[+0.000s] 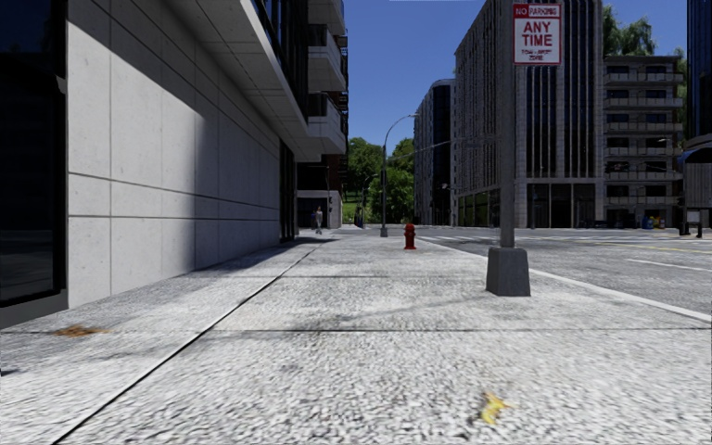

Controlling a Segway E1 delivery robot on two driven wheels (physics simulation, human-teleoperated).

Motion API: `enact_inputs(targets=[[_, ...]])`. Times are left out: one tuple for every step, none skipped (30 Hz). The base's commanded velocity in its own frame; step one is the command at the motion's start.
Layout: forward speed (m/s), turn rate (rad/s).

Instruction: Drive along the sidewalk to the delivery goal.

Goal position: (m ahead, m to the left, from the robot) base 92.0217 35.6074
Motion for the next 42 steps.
enact_inputs(targets=[[2.00, 0.00], [2.00, 0.00], [2.00, 0.00], [2.00, 0.00], [2.00, 0.00], [2.00, 0.00], [2.00, 0.00], [2.00, 0.00], [2.00, 0.00], [2.00, 0.00], [2.00, 0.00], [2.00, 0.00], [2.00, 0.00], [2.00, 0.00], [2.00, 0.00], [2.00, 0.00], [2.00, 0.00], [2.00, 0.00], [2.00, 0.00], [2.00, 0.00], [2.00, 0.00], [2.00, 0.00], [2.00, 0.00], [2.00, 0.00], [2.00, 0.00], [2.00, 0.00], [2.00, 0.00], [2.00, 0.00], [2.00, 0.00], [2.00, 0.00], [2.00, 0.00], [2.00, 0.00], [2.00, 0.00], [2.00, 0.00], [2.00, 0.00], [2.00, 0.00], [2.00, 0.00], [2.00, 0.00], [2.00, 0.00], [2.00, 0.00], [2.00, 0.00], [2.00, 0.00]])
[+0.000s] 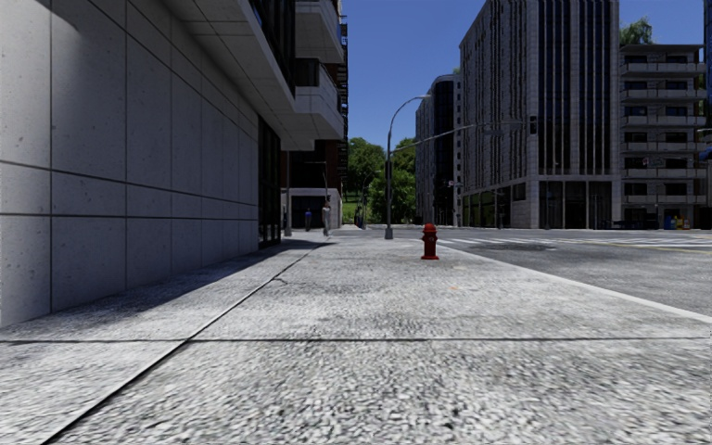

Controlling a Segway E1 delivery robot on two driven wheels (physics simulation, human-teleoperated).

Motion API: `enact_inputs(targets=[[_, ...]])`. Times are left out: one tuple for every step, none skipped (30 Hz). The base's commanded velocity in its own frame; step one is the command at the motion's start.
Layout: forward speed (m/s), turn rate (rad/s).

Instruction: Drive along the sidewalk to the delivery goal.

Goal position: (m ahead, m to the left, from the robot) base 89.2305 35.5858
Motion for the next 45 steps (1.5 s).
enact_inputs(targets=[[2.00, 0.00], [2.00, 0.00], [2.00, 0.00], [2.00, 0.00], [2.00, 0.00], [2.00, 0.00], [2.00, 0.00], [2.00, 0.00], [2.00, 0.00], [2.00, 0.00], [2.00, 0.00], [2.00, 0.00], [2.00, 0.00], [2.00, 0.00], [2.00, 0.00], [2.00, 0.00], [2.00, 0.00], [2.00, 0.00], [2.00, 0.00], [2.00, 0.00], [2.00, 0.00], [2.00, 0.00], [2.00, 0.00], [2.00, 0.00], [2.00, 0.00], [2.00, 0.00], [2.00, 0.00], [2.00, 0.00], [2.00, 0.00], [2.00, 0.00], [2.00, 0.00], [2.00, 0.00], [2.00, 0.00], [2.00, 0.00], [2.00, 0.00], [2.00, 0.00], [2.00, 0.00], [2.00, 0.00], [2.00, 0.00], [2.00, 0.00], [2.00, 0.00], [2.00, 0.00], [2.00, 0.00], [2.00, 0.00], [2.00, 0.00]])
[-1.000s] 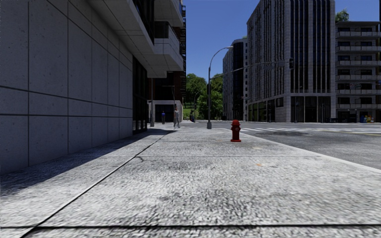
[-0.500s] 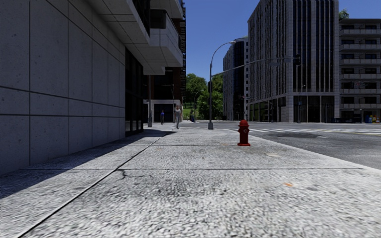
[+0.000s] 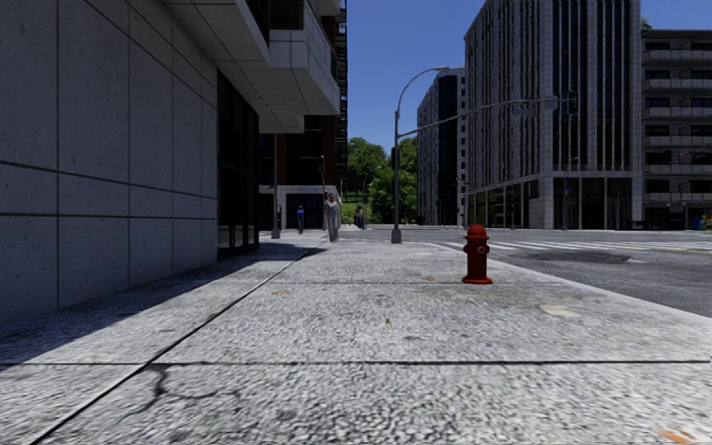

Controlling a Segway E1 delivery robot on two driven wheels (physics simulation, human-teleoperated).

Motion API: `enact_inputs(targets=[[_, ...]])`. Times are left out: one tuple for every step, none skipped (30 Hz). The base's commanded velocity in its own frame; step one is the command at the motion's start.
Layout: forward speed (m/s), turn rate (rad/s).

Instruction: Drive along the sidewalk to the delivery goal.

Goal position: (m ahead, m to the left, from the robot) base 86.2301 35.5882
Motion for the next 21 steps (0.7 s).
enact_inputs(targets=[[2.00, 0.00], [2.00, 0.00], [2.00, 0.00], [2.00, 0.00], [2.00, 0.00], [2.00, 0.00], [2.00, 0.00], [2.00, 0.00], [2.00, 0.00], [2.00, 0.00], [2.00, 0.00], [2.00, 0.00], [2.00, 0.00], [2.00, 0.00], [2.00, 0.00], [2.00, 0.00], [2.00, 0.00], [2.00, 0.00], [2.00, 0.00], [2.00, 0.00], [2.00, 0.00]])
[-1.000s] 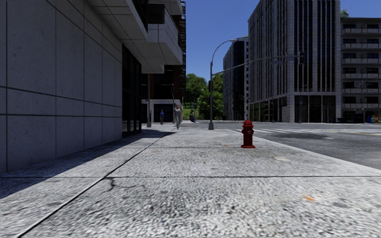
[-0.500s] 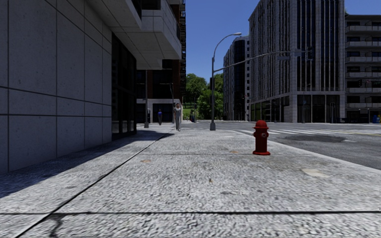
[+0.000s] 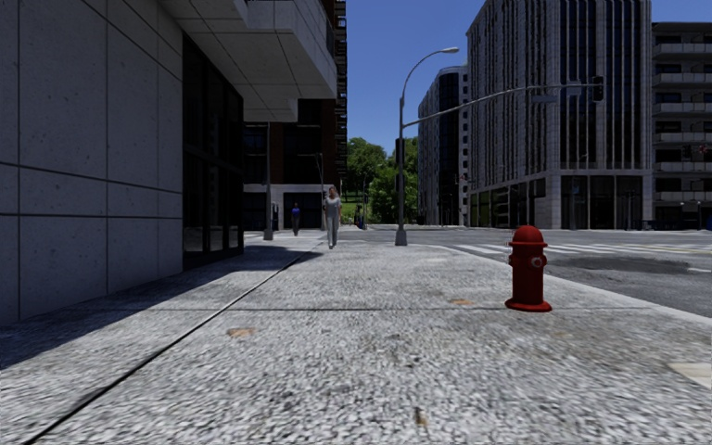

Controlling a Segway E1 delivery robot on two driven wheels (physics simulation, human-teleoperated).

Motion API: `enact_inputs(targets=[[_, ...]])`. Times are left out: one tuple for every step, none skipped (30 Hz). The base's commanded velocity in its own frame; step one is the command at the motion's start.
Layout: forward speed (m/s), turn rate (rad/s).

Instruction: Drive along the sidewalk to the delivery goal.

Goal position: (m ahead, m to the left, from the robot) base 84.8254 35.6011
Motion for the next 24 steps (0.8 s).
enact_inputs(targets=[[2.00, 0.00], [2.00, 0.00], [2.00, 0.00], [2.00, 0.00], [2.00, 0.00], [2.00, 0.00], [2.00, 0.00], [2.00, 0.00], [2.00, 0.00], [2.00, 0.00], [2.00, 0.00], [2.00, 0.00], [2.00, 0.00], [2.00, 0.00], [2.00, 0.00], [2.00, 0.00], [2.00, 0.00], [2.00, 0.00], [2.00, 0.00], [2.00, 0.00], [2.00, 0.00], [2.00, 0.00], [2.00, 0.00], [2.00, 0.00]])
